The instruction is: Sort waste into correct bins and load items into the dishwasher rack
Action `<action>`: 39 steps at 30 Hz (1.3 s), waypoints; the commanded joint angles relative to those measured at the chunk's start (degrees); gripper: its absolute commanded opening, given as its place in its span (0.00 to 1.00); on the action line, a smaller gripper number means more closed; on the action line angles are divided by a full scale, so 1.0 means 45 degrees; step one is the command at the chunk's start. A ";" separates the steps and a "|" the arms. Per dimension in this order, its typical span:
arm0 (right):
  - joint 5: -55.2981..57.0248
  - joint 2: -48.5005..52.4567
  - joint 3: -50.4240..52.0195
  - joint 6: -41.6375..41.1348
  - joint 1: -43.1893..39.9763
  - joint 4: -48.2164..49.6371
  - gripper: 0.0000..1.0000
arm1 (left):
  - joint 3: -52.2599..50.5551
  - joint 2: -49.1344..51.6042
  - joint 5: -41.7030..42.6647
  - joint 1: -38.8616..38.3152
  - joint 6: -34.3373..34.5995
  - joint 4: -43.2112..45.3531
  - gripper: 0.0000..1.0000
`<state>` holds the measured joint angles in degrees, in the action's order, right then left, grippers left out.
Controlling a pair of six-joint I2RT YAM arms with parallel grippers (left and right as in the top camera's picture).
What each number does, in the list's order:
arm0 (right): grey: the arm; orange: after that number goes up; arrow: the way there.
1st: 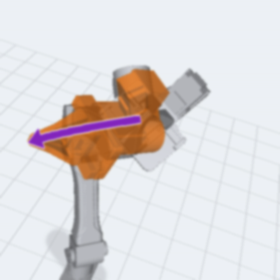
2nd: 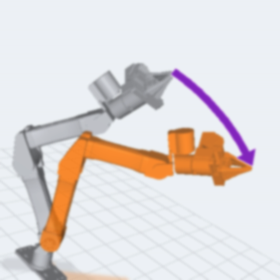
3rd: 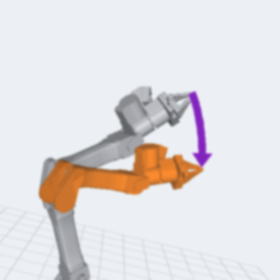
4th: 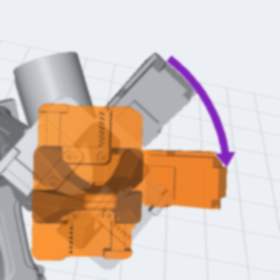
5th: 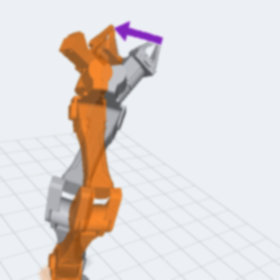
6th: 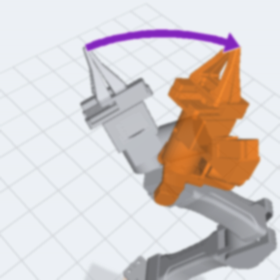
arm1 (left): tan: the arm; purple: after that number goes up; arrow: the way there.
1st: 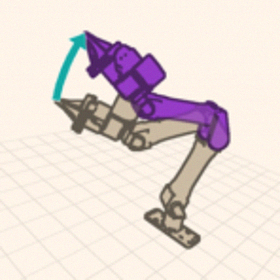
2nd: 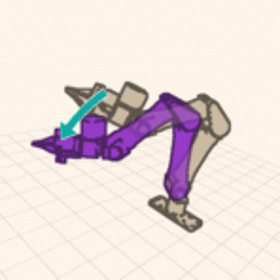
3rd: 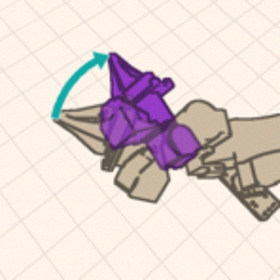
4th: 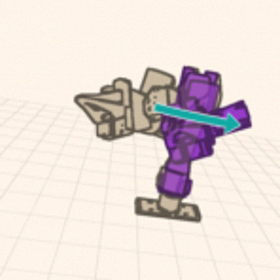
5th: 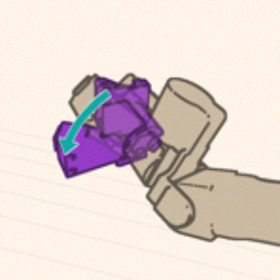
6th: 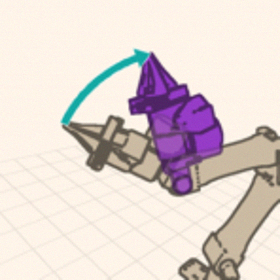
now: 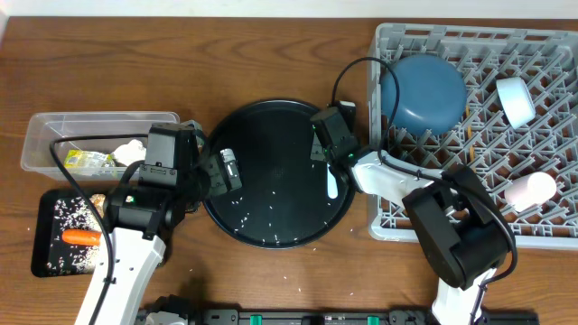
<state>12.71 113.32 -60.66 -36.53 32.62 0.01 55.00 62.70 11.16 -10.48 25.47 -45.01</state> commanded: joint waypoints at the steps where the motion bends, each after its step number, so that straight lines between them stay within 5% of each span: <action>1: -0.0262 0.0364 0.0325 -0.0053 0.0015 -0.0209 0.34 | 0.0136 0.0039 -0.0165 0.0063 -0.0073 -0.0039 0.98; 10: 0.0262 0.0364 0.0325 -0.0049 0.0000 0.0209 0.45 | 0.0136 0.0039 -0.0165 0.0063 -0.0073 -0.0039 0.98; 28: 0.0559 0.0369 0.0325 0.1579 0.0005 0.1151 0.33 | 0.0136 0.0039 -0.0165 0.0063 -0.0073 -0.0039 0.98; 39: 0.0845 0.0369 0.0325 0.1899 -0.0005 0.1744 0.34 | 0.0136 0.0039 -0.0165 0.0063 -0.0073 -0.0039 0.98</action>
<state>14.44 114.02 -59.77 -29.04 32.58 7.60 55.00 62.70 11.16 -10.48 25.47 -45.04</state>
